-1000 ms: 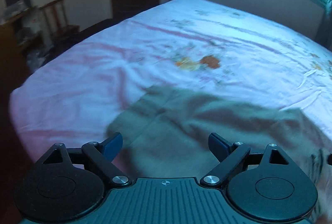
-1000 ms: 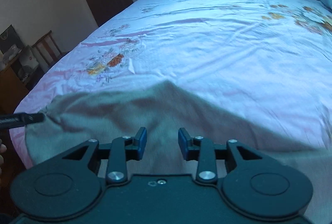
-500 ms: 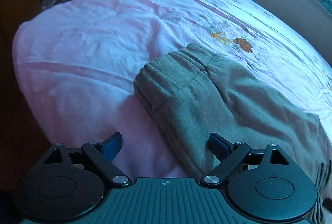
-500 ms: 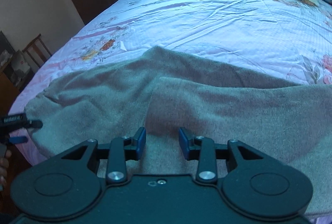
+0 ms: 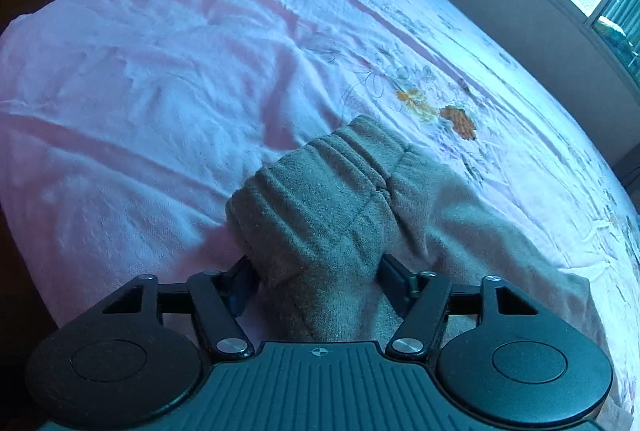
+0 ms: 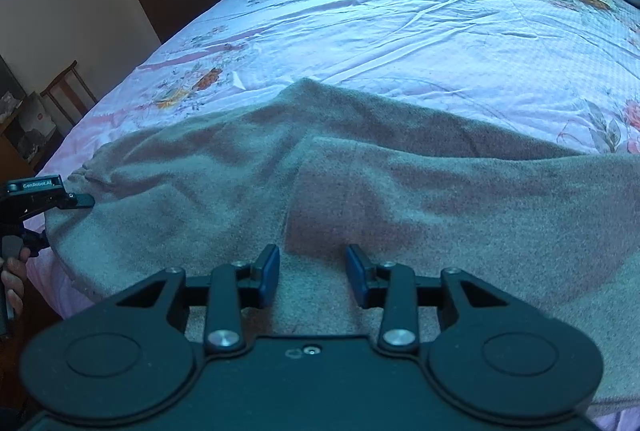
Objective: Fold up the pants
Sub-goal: 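Grasp the leg cuffs with the left gripper and lift them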
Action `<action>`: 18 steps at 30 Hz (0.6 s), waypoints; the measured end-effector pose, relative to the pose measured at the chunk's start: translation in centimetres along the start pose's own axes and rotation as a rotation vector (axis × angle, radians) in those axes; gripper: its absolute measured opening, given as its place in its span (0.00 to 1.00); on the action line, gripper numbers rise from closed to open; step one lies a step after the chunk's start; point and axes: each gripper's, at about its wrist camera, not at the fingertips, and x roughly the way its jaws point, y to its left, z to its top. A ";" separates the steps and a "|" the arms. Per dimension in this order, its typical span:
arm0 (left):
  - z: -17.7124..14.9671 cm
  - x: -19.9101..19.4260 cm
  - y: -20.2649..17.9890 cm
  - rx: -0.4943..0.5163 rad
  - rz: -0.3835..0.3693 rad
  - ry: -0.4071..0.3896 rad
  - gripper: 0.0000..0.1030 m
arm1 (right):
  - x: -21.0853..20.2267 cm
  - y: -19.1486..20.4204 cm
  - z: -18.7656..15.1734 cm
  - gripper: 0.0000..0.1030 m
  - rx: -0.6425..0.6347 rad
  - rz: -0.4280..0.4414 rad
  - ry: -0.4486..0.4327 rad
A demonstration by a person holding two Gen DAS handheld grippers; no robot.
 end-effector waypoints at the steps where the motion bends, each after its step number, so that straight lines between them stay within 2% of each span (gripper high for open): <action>1: -0.1 -0.1 0.1 -0.005 -0.007 -0.006 0.61 | 0.0 0.0 0.0 0.29 0.003 0.000 0.000; 4: -0.3 -0.4 0.1 0.000 -0.013 -0.019 0.50 | 0.1 0.1 0.0 0.29 -0.009 0.000 0.002; 7: -0.3 -0.9 -0.1 0.006 -0.021 -0.029 0.45 | 0.1 0.0 0.0 0.29 -0.002 0.003 -0.001; 14: -0.3 -2.0 -0.7 0.030 -0.029 -0.067 0.38 | -0.3 0.3 0.1 0.27 -0.021 -0.017 -0.024; 18: -0.5 -2.0 -0.8 0.030 -0.028 -0.075 0.36 | 0.4 0.8 -0.1 0.26 -0.084 -0.050 -0.003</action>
